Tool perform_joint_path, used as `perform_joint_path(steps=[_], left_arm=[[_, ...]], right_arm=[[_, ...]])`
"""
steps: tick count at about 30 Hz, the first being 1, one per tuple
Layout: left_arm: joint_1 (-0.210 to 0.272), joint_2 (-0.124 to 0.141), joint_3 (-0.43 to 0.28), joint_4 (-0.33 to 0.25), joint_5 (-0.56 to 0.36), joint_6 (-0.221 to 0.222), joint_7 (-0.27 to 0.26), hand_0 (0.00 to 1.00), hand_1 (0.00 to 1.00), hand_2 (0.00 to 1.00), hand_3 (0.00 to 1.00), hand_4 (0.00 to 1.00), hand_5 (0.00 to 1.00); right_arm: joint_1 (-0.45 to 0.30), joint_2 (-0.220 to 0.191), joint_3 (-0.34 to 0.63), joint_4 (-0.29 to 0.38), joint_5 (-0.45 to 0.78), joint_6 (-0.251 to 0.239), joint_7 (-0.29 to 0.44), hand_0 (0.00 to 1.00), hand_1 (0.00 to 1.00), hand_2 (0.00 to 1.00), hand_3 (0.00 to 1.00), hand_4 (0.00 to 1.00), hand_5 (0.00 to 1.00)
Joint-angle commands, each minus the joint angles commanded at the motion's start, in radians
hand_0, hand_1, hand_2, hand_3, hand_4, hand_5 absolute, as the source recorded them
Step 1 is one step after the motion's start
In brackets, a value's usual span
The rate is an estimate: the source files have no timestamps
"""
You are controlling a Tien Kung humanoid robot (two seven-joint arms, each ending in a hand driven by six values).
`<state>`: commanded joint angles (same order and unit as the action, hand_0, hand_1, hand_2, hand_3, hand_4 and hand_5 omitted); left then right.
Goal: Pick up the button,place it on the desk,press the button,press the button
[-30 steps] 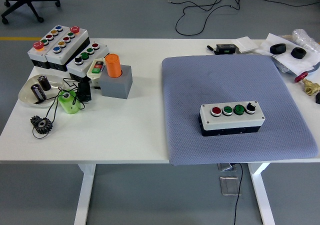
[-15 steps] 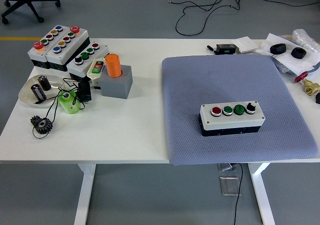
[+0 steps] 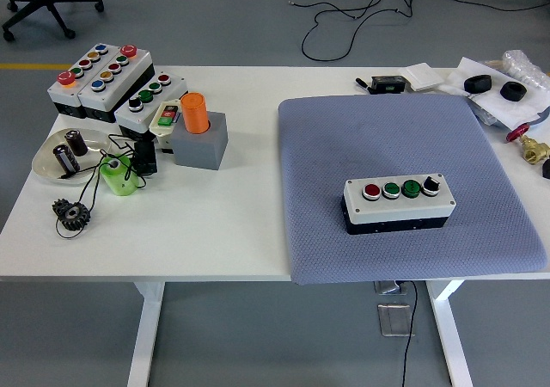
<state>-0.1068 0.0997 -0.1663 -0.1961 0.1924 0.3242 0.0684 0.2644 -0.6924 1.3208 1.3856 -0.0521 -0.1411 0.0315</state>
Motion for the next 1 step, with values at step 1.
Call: perform_joint_path(steps=[1], left_arm=[[0.0, 0.0, 0.0, 0.0, 0.0, 0.0, 0.0, 0.605, 0.551, 0.514, 0.469, 0.277, 0.991]], right_arm=[[0.0, 0.0, 0.0, 0.0, 0.0, 0.0, 0.0, 0.745, 0.727, 0.759, 0.759, 0.595, 0.42]])
